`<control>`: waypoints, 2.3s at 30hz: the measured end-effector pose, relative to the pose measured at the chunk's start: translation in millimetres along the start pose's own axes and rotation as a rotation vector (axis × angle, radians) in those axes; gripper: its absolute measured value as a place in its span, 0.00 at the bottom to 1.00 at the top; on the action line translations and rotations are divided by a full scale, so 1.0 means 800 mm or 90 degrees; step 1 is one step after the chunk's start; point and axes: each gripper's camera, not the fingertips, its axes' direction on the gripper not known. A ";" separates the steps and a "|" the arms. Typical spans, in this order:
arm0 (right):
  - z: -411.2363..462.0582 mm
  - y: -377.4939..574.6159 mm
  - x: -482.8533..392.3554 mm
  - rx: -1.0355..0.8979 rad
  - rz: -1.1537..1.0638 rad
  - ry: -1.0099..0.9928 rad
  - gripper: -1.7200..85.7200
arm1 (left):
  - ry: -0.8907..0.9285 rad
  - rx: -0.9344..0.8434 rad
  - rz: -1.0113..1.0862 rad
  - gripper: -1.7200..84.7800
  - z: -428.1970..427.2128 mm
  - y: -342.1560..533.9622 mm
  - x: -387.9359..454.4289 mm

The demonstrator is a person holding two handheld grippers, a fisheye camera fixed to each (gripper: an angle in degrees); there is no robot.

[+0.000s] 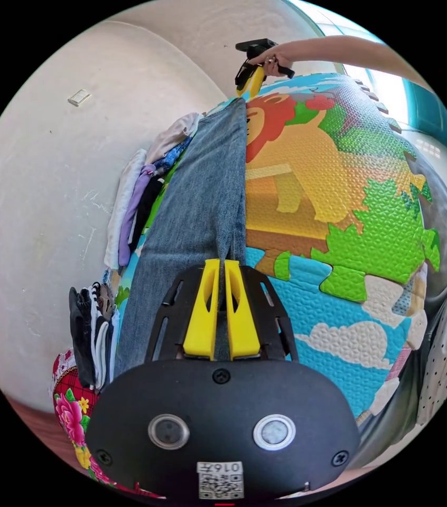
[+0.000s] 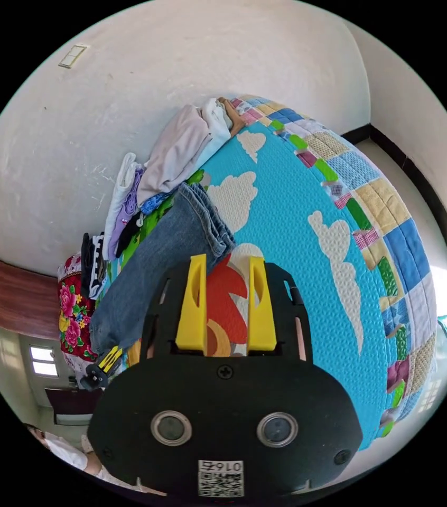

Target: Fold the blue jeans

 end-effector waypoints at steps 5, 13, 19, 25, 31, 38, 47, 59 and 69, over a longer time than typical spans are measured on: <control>0.002 0.007 -0.028 0.022 0.014 0.001 0.12 | 0.012 0.002 -0.025 0.01 0.007 0.026 0.003; -0.063 0.050 -0.063 -0.003 -0.046 -0.031 0.08 | 0.039 -0.010 -0.022 0.01 0.001 0.071 0.023; -0.155 0.133 -0.102 -0.002 -0.132 0.016 0.08 | 0.090 0.016 0.014 0.01 -0.013 0.108 0.057; -0.184 0.184 -0.111 0.008 -0.075 0.100 0.08 | 0.143 0.083 -0.118 0.03 -0.006 0.154 0.080; -0.211 0.243 -0.201 0.125 -0.101 0.328 0.11 | 0.096 0.136 -0.376 0.03 -0.058 0.305 0.057; -0.165 0.456 -0.483 0.222 -0.509 0.016 0.14 | 0.108 0.100 -0.466 0.09 -0.052 0.448 0.066; 0.003 0.639 -0.757 -0.033 -0.686 -0.135 0.12 | 0.050 0.048 -0.542 0.11 -0.036 0.537 0.117; 0.028 0.655 -0.909 -0.034 -0.595 -0.115 0.07 | 0.092 0.115 -0.559 0.10 -0.035 0.657 0.170; 0.016 0.613 -0.972 -0.101 -0.469 -0.273 0.04 | 0.060 0.075 -0.531 0.09 0.021 0.601 0.177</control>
